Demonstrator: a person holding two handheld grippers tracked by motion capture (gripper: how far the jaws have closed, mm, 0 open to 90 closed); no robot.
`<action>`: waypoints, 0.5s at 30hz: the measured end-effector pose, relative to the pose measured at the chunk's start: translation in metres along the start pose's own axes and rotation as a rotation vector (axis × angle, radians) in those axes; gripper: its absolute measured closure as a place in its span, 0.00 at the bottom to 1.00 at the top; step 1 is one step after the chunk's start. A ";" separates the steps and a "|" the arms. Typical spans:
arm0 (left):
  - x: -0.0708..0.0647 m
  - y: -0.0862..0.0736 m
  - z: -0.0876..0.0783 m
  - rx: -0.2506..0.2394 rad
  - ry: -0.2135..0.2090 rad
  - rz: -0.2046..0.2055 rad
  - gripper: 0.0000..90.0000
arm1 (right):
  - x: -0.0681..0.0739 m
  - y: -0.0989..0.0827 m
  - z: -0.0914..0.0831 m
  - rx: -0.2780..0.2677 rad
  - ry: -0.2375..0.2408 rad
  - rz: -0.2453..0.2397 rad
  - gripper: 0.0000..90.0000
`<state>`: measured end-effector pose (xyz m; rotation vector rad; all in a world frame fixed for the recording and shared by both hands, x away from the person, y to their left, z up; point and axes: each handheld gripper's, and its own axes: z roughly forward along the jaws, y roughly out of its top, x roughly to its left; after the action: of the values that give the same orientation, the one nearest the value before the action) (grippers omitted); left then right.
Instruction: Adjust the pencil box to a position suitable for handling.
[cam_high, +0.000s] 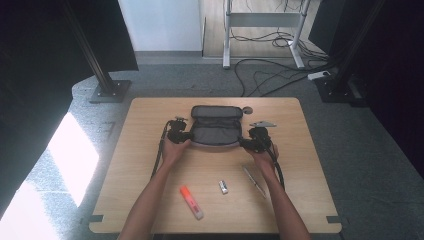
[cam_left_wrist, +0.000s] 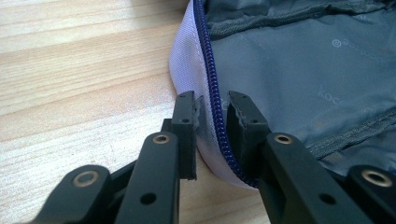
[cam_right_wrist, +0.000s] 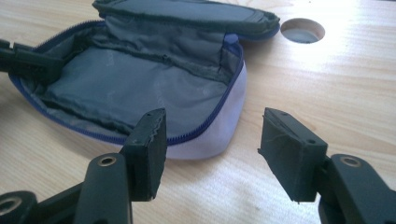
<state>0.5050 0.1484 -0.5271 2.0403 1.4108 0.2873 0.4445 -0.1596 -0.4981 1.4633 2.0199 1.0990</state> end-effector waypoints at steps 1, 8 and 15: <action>0.000 0.000 0.000 0.000 0.000 0.000 0.83 | 0.000 0.000 0.000 0.000 0.000 0.000 0.45; 0.000 0.000 0.001 0.003 0.001 0.001 0.82 | -0.005 0.005 0.008 -0.001 -0.006 0.026 0.47; 0.001 0.000 0.001 0.003 -0.001 0.000 0.82 | -0.005 0.009 0.017 0.010 -0.014 0.018 0.49</action>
<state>0.5054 0.1489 -0.5281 2.0428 1.4119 0.2839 0.4637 -0.1574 -0.5020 1.4924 2.0095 1.0844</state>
